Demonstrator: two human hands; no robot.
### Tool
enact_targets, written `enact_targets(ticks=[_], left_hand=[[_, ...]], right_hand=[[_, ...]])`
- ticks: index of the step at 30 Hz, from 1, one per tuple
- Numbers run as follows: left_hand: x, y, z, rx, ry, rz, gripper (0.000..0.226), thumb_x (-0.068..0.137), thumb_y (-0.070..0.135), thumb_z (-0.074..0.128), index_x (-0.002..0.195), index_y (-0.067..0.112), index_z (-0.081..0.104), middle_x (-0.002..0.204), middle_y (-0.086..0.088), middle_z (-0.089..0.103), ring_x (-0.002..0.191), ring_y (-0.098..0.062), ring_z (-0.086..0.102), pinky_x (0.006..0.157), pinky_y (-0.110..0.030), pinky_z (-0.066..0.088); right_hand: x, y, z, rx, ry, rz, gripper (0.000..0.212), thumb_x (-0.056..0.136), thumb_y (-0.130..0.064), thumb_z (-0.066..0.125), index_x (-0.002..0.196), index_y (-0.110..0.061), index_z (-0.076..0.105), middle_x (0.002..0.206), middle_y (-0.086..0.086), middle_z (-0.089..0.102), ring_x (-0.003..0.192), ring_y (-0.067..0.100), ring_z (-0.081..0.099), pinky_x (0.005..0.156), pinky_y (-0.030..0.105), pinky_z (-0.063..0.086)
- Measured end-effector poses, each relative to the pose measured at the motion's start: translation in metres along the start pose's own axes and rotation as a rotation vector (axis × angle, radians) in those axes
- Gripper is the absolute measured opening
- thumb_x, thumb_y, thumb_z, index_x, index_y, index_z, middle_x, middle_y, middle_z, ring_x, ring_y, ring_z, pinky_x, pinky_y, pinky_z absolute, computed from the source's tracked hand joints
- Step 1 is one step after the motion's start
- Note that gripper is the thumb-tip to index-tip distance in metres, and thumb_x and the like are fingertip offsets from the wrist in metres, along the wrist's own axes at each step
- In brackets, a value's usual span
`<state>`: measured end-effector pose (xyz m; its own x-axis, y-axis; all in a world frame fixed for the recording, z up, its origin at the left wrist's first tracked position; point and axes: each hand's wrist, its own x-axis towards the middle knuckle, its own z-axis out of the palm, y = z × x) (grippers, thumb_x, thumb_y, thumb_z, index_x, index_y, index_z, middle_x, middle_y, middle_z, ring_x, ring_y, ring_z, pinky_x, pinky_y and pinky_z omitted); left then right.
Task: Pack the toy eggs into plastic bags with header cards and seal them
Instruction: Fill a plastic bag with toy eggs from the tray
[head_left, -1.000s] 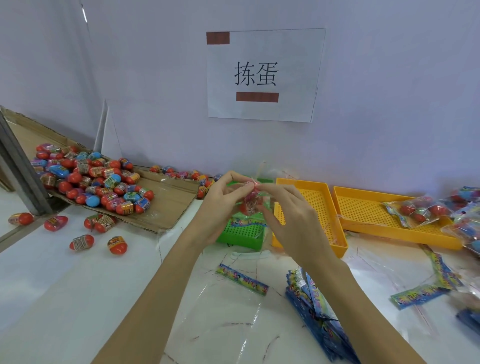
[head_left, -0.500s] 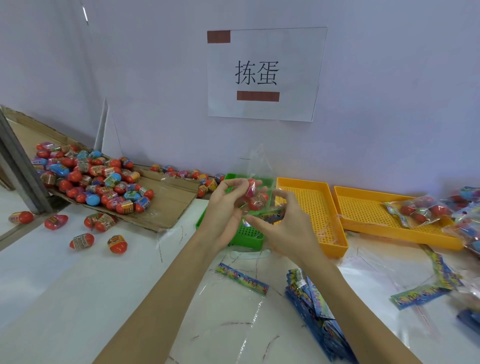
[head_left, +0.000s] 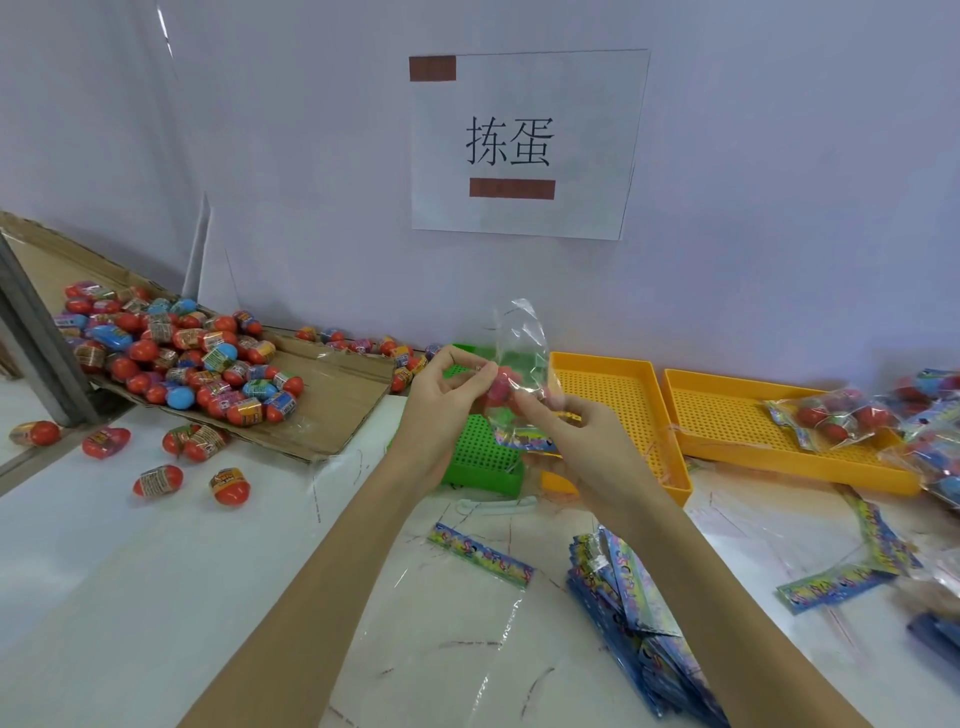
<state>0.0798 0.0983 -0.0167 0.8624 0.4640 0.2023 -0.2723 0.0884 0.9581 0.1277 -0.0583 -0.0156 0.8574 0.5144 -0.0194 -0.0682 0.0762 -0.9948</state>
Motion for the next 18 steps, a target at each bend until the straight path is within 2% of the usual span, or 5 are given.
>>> enact_targets(ticks=[2, 5, 9, 14, 18], left_hand=[[0.0003, 0.0019, -0.0016, -0.001, -0.033, -0.027, 0.008, 0.099, 0.006, 0.066, 0.094, 0.008, 0.061, 0.109, -0.026, 0.075, 0.097, -0.037, 0.068, 0.081, -0.037, 0.053], [-0.0008, 0.0027, -0.0009, 0.019, -0.072, -0.043, 0.009, 0.094, 0.000, 0.071, 0.091, 0.007, 0.064, 0.108, -0.018, 0.078, 0.097, -0.032, 0.069, 0.082, -0.039, 0.052], [-0.0006, -0.0008, -0.0010, 0.062, -0.085, -0.050, 0.008, 0.089, 0.002, 0.077, 0.093, 0.003, 0.071, 0.100, -0.013, 0.077, 0.092, -0.025, 0.071, 0.083, -0.041, 0.059], [-0.0029, -0.0030, -0.0016, 0.323, -0.038, 0.128, 0.026, 0.085, 0.021, 0.086, 0.085, 0.003, 0.067, 0.078, -0.005, 0.073, 0.070, -0.022, 0.074, 0.071, -0.036, 0.063], [-0.0010, -0.0031, -0.0048, 0.439, 0.000, 0.229, 0.026, 0.089, 0.021, 0.083, 0.086, 0.005, 0.062, 0.078, -0.010, 0.069, 0.075, -0.031, 0.070, 0.075, -0.043, 0.059]], right_hand=[[0.0005, 0.0001, -0.0018, -0.026, 0.010, 0.000, 0.036, 0.090, -0.032, 0.079, 0.114, -0.007, 0.068, 0.096, 0.003, 0.080, 0.096, 0.014, 0.077, 0.075, 0.032, 0.064], [0.0021, 0.0014, -0.0044, -0.072, 0.023, 0.011, 0.026, 0.095, -0.023, 0.074, 0.114, -0.006, 0.067, 0.089, 0.003, 0.080, 0.092, 0.015, 0.077, 0.078, 0.037, 0.064], [0.0020, 0.0026, -0.0042, -0.101, 0.049, 0.010, 0.021, 0.096, -0.020, 0.068, 0.113, -0.008, 0.066, 0.084, 0.005, 0.074, 0.084, 0.016, 0.073, 0.065, 0.027, 0.059], [0.0007, 0.0006, -0.0054, -0.094, 0.052, 0.014, 0.027, 0.095, -0.020, 0.070, 0.116, -0.004, 0.064, 0.082, 0.006, 0.070, 0.066, 0.012, 0.068, 0.064, 0.028, 0.059], [-0.0003, -0.0028, -0.0066, -0.087, 0.014, 0.024, 0.031, 0.096, -0.020, 0.071, 0.122, -0.019, 0.053, 0.092, 0.009, 0.076, 0.069, 0.017, 0.075, 0.061, 0.028, 0.060]])
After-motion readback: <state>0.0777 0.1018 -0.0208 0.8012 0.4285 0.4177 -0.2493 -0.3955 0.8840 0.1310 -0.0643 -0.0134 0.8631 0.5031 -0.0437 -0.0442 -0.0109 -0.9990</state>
